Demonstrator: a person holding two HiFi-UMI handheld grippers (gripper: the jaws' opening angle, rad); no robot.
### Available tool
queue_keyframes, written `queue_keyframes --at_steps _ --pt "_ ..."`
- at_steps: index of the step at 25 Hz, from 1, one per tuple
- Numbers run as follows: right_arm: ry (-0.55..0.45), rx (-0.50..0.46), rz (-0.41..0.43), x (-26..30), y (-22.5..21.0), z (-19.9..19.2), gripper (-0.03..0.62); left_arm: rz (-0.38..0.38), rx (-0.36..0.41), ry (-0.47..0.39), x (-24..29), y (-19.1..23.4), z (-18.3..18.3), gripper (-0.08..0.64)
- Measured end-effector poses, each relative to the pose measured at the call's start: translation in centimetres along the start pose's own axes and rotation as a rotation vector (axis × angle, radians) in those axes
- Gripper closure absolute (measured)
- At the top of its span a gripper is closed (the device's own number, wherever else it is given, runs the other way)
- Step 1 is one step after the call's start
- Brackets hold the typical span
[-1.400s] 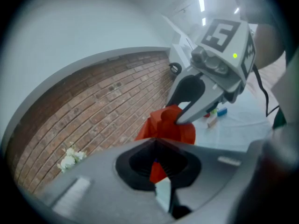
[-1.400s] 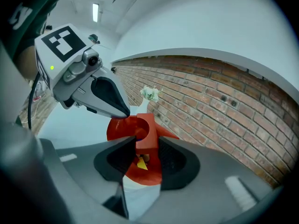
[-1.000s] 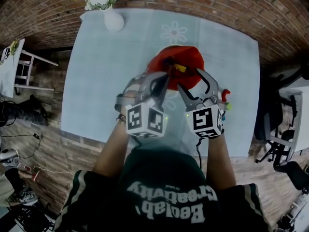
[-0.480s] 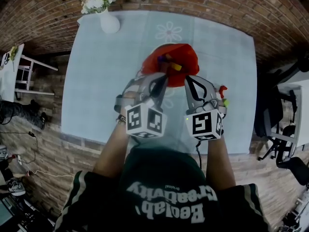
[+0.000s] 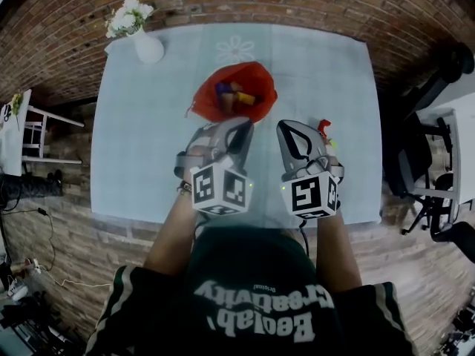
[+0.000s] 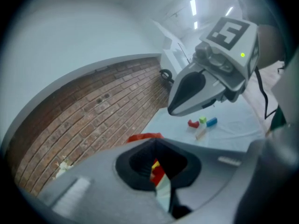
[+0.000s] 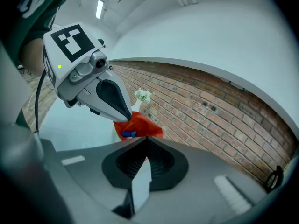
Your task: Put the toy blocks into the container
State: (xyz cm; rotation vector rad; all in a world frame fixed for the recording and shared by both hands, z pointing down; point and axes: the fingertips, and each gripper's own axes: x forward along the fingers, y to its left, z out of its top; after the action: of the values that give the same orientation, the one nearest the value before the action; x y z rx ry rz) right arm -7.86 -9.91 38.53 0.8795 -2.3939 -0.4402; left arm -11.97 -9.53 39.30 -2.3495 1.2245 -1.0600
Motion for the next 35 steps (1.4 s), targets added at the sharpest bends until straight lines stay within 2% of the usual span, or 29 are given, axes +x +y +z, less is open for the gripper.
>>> queue_keyframes --at_steps 9,19,30,35 --pt "0.041 0.047 -0.063 -5.8 -2.9 -4.6 0.585 -0.074 0.045 -0.035 1.9 -5.5 5.0 0.555" --pt "0.077 0.069 -0.113 -11.8 -5.6 -9.3 0.586 -0.114 0.075 -0.063 4.1 -10.5 10.0 0.555" --pt "0.096 0.07 -0.137 -14.8 -7.2 -12.2 0.584 -0.156 0.108 -0.082 5.8 -14.3 13.6 0.555" --pt "0.119 0.089 -0.126 -14.6 -7.0 -13.0 0.584 -0.184 0.094 -0.09 6.4 -15.4 13.9 0.555"
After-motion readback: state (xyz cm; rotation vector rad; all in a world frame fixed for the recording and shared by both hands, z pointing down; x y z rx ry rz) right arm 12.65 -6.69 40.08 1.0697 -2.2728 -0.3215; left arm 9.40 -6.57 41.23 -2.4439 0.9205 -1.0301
